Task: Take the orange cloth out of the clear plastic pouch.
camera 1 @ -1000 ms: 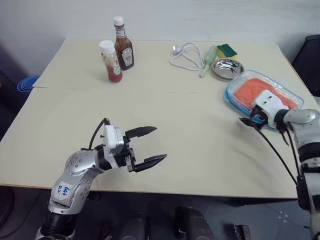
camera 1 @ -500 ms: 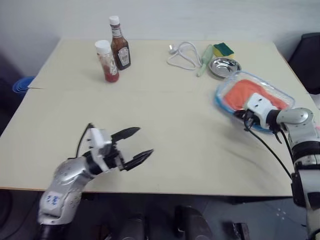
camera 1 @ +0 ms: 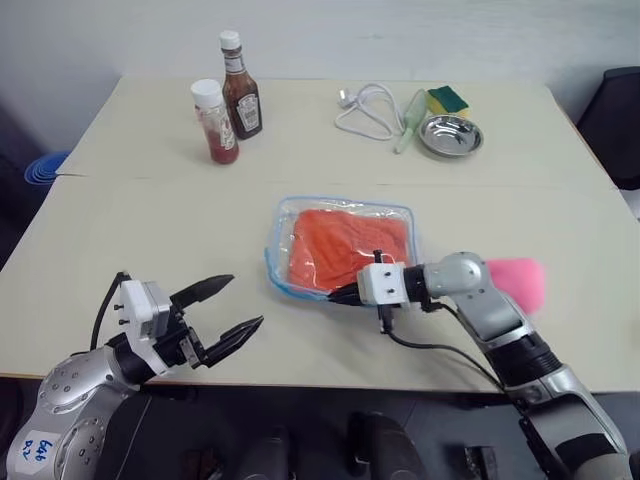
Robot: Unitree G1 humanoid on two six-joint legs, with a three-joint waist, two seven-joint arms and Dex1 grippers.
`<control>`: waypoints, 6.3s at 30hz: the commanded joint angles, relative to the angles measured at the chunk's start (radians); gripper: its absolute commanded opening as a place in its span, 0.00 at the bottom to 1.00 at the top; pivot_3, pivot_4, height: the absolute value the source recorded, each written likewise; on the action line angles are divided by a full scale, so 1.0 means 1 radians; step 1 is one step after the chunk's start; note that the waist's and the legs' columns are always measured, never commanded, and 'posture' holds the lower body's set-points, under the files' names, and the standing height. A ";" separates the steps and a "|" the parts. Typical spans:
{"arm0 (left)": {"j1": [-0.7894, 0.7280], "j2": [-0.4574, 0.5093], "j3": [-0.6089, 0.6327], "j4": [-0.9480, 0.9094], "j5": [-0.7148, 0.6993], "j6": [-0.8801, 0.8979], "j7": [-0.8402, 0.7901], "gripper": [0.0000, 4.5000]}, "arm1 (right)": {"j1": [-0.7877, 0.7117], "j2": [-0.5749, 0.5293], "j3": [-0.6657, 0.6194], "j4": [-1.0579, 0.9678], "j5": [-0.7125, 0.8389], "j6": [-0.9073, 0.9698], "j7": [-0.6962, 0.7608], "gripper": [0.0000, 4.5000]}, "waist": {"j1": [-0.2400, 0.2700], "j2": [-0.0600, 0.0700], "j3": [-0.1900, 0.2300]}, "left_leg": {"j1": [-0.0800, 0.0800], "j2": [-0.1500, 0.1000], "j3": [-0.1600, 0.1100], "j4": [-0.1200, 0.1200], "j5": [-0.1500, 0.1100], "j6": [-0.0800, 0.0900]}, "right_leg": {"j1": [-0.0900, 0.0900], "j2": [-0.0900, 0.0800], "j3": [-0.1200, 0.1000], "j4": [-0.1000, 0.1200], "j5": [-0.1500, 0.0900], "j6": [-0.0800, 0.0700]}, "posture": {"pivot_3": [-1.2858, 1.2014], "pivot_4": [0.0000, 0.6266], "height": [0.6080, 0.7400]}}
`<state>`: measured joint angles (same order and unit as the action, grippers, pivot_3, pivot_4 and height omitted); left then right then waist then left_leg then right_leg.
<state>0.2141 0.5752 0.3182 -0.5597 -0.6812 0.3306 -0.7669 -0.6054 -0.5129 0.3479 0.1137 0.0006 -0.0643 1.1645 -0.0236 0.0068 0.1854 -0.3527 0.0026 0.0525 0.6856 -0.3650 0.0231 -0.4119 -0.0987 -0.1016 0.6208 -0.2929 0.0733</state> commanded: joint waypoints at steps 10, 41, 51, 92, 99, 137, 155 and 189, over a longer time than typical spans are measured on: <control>-0.006 0.039 -0.012 -0.036 -0.017 0.018 -0.014 1.00 | 0.061 -0.197 -0.410 -0.333 0.512 0.451 0.071 0.96 | 0.012 0.000 0.000 | 0.000 0.000 -0.002 0.000 0.000 0.001 | 0.002 0.000 -0.002 -0.001 0.000 0.000 | 0.52 0.24 1.00; -0.132 0.039 -0.185 0.049 0.023 0.020 -0.116 1.00 | 0.335 -0.540 -0.530 -0.264 0.612 0.910 0.248 0.00 | 0.028 0.004 0.002 | 0.001 -0.002 -0.001 0.000 0.001 0.001 | 0.002 -0.002 -0.002 -0.003 0.000 0.000 | 0.52 0.24 1.00; -0.178 0.019 -0.244 0.106 0.060 0.001 -0.139 1.00 | 0.463 -0.248 -0.394 -0.359 0.507 0.644 0.038 0.20 | 0.045 0.003 0.002 | 0.000 -0.003 -0.001 0.000 0.001 0.001 | 0.002 -0.001 -0.002 -0.002 0.000 0.000 | 0.52 0.24 1.00; -0.726 -0.339 -0.728 0.541 0.190 0.571 0.020 0.00 | -0.163 -0.223 -0.183 0.730 0.001 -0.781 0.178 0.12 | 0.023 -0.001 0.002 | 0.000 -0.003 -0.003 0.007 0.004 0.000 | 0.004 0.000 -0.003 0.004 0.001 0.002 | 0.52 0.24 1.00; -0.705 -0.270 -0.687 0.484 0.197 0.506 -0.035 0.00 | -0.167 -0.222 -0.182 0.757 0.003 -0.783 0.149 0.01 | 0.021 -0.001 0.002 | 0.000 -0.003 -0.003 0.008 0.004 0.000 | 0.004 0.000 -0.003 0.005 0.001 0.002 | 0.52 0.24 1.00; -0.781 -0.403 -0.871 0.809 0.599 -0.153 -0.284 0.49 | -0.097 -0.215 -0.182 0.641 0.035 -0.655 0.112 0.00 | 0.025 -0.001 0.002 | -0.001 -0.003 -0.002 0.010 0.003 0.001 | 0.004 0.000 -0.003 0.006 0.001 0.002 | 0.52 0.24 1.00; -0.536 -0.149 -0.602 0.473 0.458 -0.023 -0.283 0.01 | -0.115 -0.230 -0.190 0.689 0.026 -0.707 0.084 0.00 | 0.017 0.000 0.002 | 0.000 -0.001 -0.002 0.011 0.003 0.001 | 0.004 0.000 -0.003 0.006 0.001 0.002 | 0.52 0.24 1.00; -0.582 0.101 -0.086 0.873 0.307 -0.007 -0.109 0.12 | -0.130 -0.201 -0.213 0.771 0.079 -0.741 0.088 0.00 | 0.002 0.000 0.002 | -0.001 -0.002 -0.003 0.010 0.002 0.001 | 0.003 -0.002 -0.005 0.007 0.001 0.002 | 0.52 0.24 1.00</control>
<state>-0.3748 0.6581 0.1992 0.3440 -0.3545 0.3243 -0.8663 -0.7487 -0.7026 0.1725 0.9064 0.0451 -0.8236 1.2524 -0.0219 0.0068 0.1878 -0.3541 0.0005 0.0491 0.6959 -0.3626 0.0243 -0.4084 -0.1004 -0.1063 0.6276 -0.2920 0.0749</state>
